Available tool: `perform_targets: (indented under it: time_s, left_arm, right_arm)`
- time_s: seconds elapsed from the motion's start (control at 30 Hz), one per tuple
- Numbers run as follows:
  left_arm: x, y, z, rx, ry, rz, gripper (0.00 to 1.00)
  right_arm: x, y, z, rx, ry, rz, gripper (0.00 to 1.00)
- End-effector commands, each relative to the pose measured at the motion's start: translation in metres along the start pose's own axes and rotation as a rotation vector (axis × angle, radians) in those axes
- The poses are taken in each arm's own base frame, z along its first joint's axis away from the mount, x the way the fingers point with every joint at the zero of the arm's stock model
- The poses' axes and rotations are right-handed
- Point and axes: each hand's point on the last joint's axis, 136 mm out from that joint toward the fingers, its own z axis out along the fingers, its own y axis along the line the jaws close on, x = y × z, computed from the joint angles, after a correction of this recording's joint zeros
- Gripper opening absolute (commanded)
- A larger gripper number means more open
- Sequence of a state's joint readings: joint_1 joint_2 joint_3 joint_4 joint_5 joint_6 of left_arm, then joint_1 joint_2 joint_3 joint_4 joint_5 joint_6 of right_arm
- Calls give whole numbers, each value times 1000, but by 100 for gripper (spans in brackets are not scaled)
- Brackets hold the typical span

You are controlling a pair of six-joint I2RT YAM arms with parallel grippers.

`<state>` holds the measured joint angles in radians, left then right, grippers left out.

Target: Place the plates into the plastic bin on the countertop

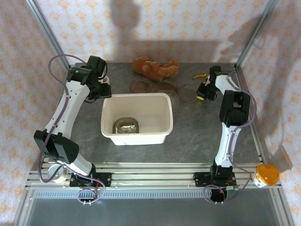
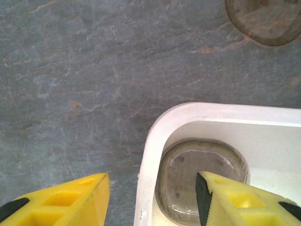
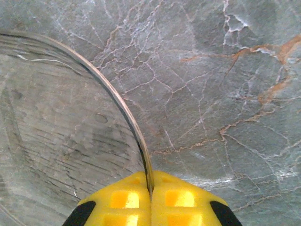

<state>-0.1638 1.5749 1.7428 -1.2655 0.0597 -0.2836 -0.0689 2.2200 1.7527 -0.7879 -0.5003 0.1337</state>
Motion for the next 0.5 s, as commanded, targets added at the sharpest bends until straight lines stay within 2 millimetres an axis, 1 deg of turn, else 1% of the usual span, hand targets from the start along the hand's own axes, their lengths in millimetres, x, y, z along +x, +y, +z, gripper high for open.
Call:
perform_targets:
  time_s: [0.0, 0.13, 0.2, 0.33, 0.4, 0.47]
  left_arm:
    - [-17, -13, -25, 58, -88, -12, 54]
    - [-29, -31, -37, 100, -134, 8, 55]
    - [-36, -43, -44, 125, -160, 23, 55]
    - [-51, -78, -58, 197, -218, 64, 57]
    - [-58, -97, -64, 242, -247, 80, 58]
    - [-65, -119, -68, 304, -270, 83, 59]
  right_arm:
    - [-5, 4, -31, 25, -70, -25, 1]
    - [-11, 8, -53, 37, -122, -32, 0]
    - [-14, 9, -66, 48, -146, -33, 0]
    - [-17, 10, -100, 49, -194, -30, 0]
    - [-17, 12, -121, 55, -230, -41, 0]
    - [-15, 19, -145, 47, -267, -54, 0]
